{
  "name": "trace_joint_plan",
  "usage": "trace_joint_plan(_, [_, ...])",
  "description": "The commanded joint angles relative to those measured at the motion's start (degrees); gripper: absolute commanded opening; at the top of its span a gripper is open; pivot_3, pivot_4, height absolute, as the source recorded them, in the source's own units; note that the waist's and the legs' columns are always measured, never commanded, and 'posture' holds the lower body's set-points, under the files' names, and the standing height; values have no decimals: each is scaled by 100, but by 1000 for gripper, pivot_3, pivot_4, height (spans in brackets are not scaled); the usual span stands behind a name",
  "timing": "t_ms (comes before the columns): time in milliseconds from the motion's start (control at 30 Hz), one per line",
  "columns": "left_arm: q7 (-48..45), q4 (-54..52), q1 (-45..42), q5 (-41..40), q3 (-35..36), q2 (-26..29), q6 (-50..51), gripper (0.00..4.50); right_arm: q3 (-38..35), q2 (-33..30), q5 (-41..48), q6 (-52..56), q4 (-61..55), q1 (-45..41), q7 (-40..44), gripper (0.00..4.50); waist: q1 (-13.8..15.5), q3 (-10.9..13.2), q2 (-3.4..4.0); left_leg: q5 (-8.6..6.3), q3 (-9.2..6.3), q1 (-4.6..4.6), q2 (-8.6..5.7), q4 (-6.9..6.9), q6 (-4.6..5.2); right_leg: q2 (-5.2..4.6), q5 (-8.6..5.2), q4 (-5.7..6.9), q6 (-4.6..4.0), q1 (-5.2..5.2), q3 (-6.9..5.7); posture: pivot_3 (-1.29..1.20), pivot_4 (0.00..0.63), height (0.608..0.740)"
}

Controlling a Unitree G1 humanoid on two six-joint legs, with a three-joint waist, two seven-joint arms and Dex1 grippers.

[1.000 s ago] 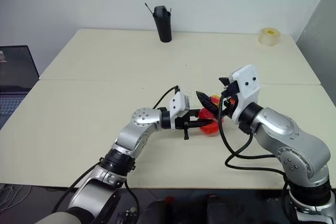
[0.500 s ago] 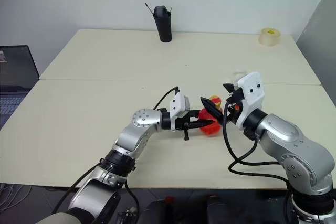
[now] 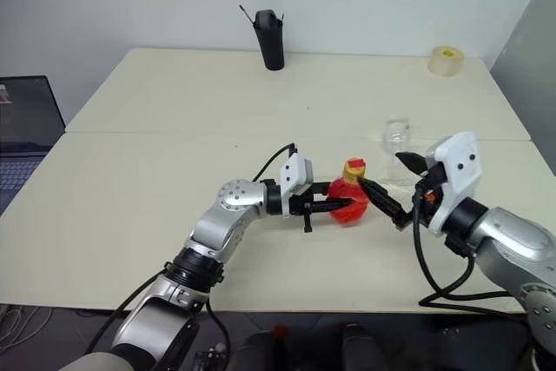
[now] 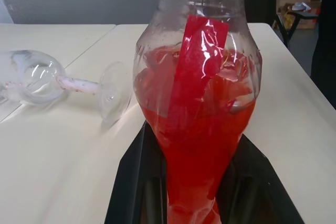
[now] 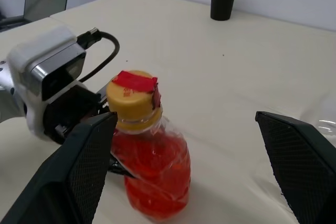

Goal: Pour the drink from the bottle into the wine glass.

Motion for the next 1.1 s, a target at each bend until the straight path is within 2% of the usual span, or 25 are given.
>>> trace_joint_plan(33, [-11, -163, -154, -58, 117, -17, -140, 745, -196, -209, 375, -114, -261, 77, 205, 4500, -1, 0, 0, 0, 2, 1, -1, 0, 0, 0, 0, 1, 0, 0, 2, 0, 150, 740])
trace_joint_plan(167, [-4, -147, -162, -52, 120, -17, -151, 745, 50, -232, 559, -240, -221, -232, 105, 4500, -5, 0, 0, 0, 1, 1, -1, 0, 0, 0, 0, 1, 0, 1, 1, 0, 150, 740])
trace_joint_plan(300, [10, -146, -169, -48, 120, -20, -155, 745, 603, -17, 219, -252, 59, -800, -226, 4500, -6, 0, 0, 0, -1, 4, 0, 0, 0, 2, 0, 1, 0, 2, 0, 0, 150, 740])
trace_joint_plan(667, [38, -219, -124, -53, 112, -18, -128, 743, 1601, 613, -719, -417, 589, -1435, -480, 4500, 2, 0, 0, 1, 0, 2, -1, 1, -1, -2, 0, -1, 0, 1, 1, 0, 150, 740])
trace_joint_plan(900, [33, -248, -109, -56, 99, -30, -135, 743, 1707, 903, -1296, -561, 966, -1632, -432, 4500, 0, 0, 0, 1, 0, 2, -1, 1, -2, -2, 0, 0, 0, 0, 0, 0, 150, 740])
trace_joint_plan(1100, [30, -266, -92, -56, 89, -31, -140, 742, 1472, 891, -1434, -607, 1035, -1491, -276, 4500, 1, 0, 0, 1, 0, 2, -1, 0, -1, -2, 0, 1, 0, -1, 1, 0, 150, 740])
